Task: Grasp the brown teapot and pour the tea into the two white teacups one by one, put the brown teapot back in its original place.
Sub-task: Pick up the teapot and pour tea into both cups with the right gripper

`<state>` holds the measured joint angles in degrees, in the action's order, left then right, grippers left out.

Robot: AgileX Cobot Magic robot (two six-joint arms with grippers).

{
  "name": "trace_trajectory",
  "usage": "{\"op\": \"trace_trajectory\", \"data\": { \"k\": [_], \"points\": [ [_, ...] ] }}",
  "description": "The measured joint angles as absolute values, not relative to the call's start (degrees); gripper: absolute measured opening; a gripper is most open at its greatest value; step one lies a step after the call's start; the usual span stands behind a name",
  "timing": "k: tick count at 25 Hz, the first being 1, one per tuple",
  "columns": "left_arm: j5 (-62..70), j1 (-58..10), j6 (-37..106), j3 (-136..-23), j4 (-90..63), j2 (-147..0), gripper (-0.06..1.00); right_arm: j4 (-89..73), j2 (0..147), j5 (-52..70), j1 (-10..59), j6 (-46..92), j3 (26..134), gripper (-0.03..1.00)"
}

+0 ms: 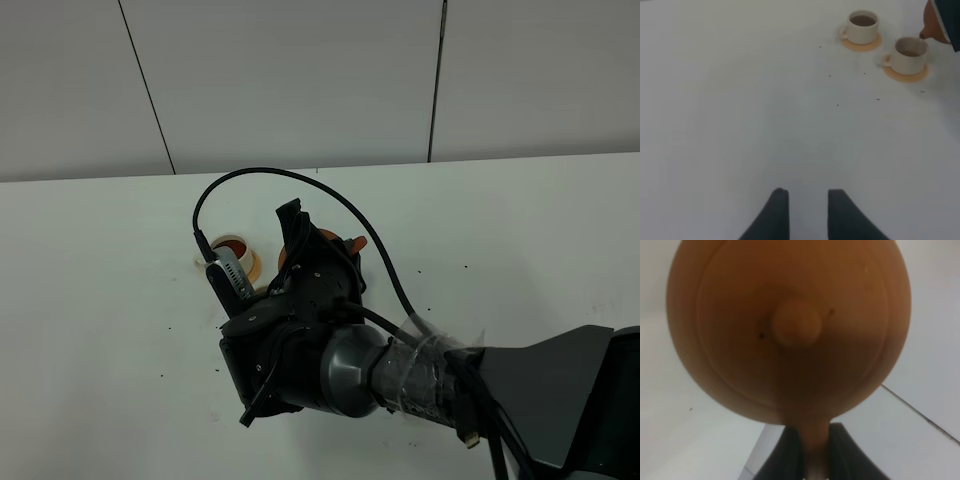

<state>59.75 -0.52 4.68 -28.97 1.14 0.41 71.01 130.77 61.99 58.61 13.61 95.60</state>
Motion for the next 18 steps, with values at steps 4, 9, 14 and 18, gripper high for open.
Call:
{"op": "trace_trajectory", "data": {
  "k": [4, 9, 14, 18],
  "points": [
    [59.75, -0.52, 4.68, -28.97, 1.14, 0.41, 0.26, 71.57, 130.77, 61.99, 58.61, 13.87, 95.6, 0.1],
    [59.75, -0.52, 4.68, -28.97, 1.14, 0.41, 0.26, 72.27, 130.77, 61.99, 58.61, 14.03, 95.6, 0.1],
    [59.75, -0.52, 4.68, -28.97, 1.14, 0.41, 0.26, 73.15, 130.77, 61.99, 58.61, 14.04, 95.6, 0.1],
    [59.75, -0.52, 4.68, -28.97, 1.14, 0.41, 0.26, 73.31, 130.77, 61.99, 58.61, 14.1, 95.6, 0.1]
  ]
}}
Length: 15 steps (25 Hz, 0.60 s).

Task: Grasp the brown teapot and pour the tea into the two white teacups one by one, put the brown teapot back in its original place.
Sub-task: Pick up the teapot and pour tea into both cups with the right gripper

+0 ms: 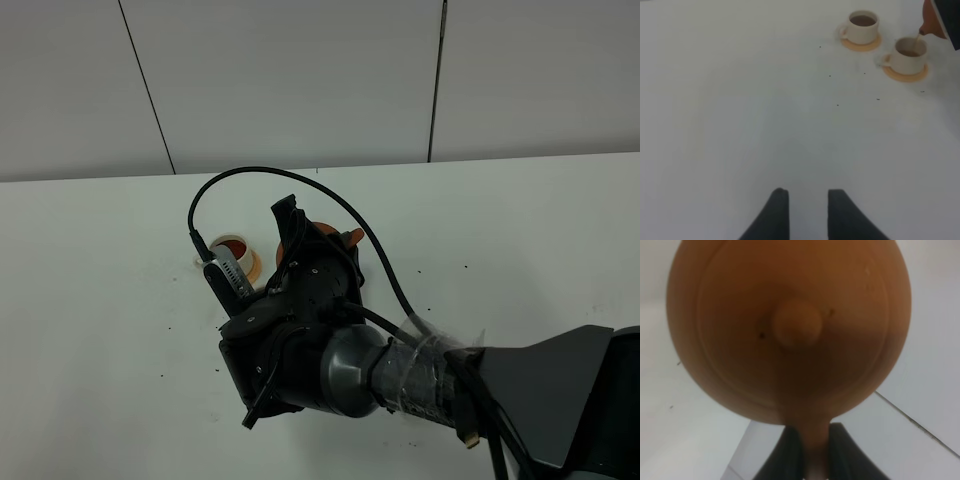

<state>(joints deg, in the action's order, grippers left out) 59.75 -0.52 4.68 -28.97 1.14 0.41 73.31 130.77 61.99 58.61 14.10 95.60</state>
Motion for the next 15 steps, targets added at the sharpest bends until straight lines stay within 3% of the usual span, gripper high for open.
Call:
{"op": "trace_trajectory", "data": {
  "k": [15],
  "points": [
    [59.75, -0.52, 4.68, -28.97, 1.14, 0.41, 0.26, 74.28, 130.77, 61.94, 58.61, 15.2, 95.6, 0.1]
  ]
}}
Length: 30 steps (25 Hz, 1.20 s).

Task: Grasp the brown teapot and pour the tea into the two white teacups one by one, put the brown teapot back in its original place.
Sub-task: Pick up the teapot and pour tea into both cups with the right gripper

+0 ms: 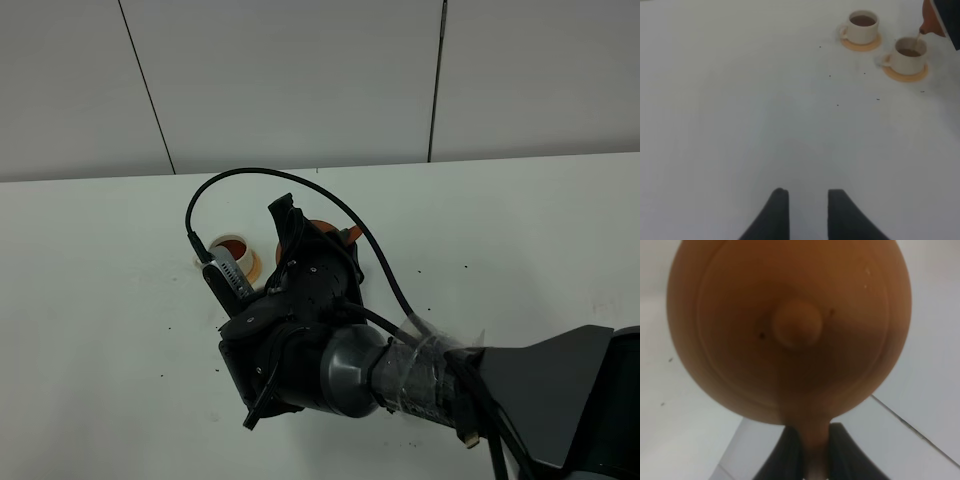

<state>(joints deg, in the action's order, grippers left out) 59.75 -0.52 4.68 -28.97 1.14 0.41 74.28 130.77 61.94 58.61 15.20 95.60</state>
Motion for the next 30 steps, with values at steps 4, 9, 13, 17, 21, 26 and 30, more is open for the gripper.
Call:
{"op": "trace_trajectory", "data": {
  "k": [4, 9, 13, 17, 21, 26, 30],
  "points": [
    [59.75, -0.52, 4.68, -28.97, 1.14, 0.41, 0.26, 74.8, 130.77, 61.94, 58.61, 15.38, 95.6, 0.1],
    [59.75, -0.52, 4.68, -28.97, 1.14, 0.41, 0.26, 74.8, 130.77, 61.94, 58.61, 15.38, 95.6, 0.1],
    [59.75, -0.52, 4.68, -28.97, 1.14, 0.41, 0.26, 74.92, 130.77, 61.94, 58.61, 15.38, 95.6, 0.1],
    [59.75, -0.52, 4.68, -28.97, 1.14, 0.41, 0.26, 75.57, 130.77, 61.94, 58.61, 15.38, 95.6, 0.1],
    [59.75, -0.52, 4.68, -28.97, 1.14, 0.41, 0.26, 75.73, 130.77, 61.94, 58.61, 15.38, 95.6, 0.1],
    [59.75, -0.52, 4.68, -28.97, 1.14, 0.41, 0.26, 75.75, 130.77, 61.94, 58.61, 15.38, 95.6, 0.1],
    [59.75, -0.52, 4.68, -28.97, 1.14, 0.41, 0.26, 75.87, 130.77, 61.94, 58.61, 15.38, 95.6, 0.1]
  ]
}}
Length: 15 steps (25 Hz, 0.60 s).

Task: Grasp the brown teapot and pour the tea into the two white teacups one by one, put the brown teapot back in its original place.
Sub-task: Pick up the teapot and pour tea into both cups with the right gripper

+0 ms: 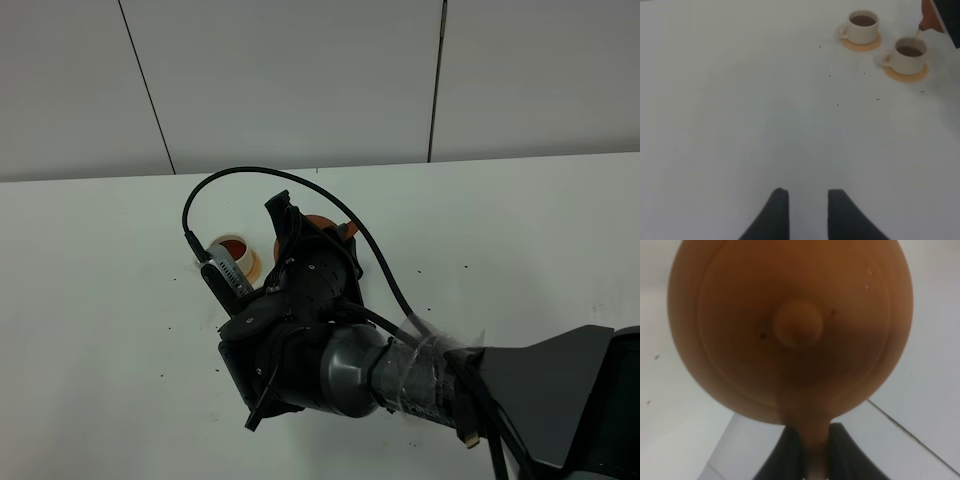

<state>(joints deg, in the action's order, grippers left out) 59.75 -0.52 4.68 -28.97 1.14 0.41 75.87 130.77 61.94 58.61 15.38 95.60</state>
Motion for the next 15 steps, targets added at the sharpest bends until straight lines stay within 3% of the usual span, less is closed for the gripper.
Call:
{"op": "trace_trajectory", "data": {
  "k": [15],
  "points": [
    [59.75, -0.52, 4.68, -28.97, 1.14, 0.41, 0.26, 75.89, 130.77, 61.94, 58.61, 15.38, 95.6, 0.1]
  ]
}}
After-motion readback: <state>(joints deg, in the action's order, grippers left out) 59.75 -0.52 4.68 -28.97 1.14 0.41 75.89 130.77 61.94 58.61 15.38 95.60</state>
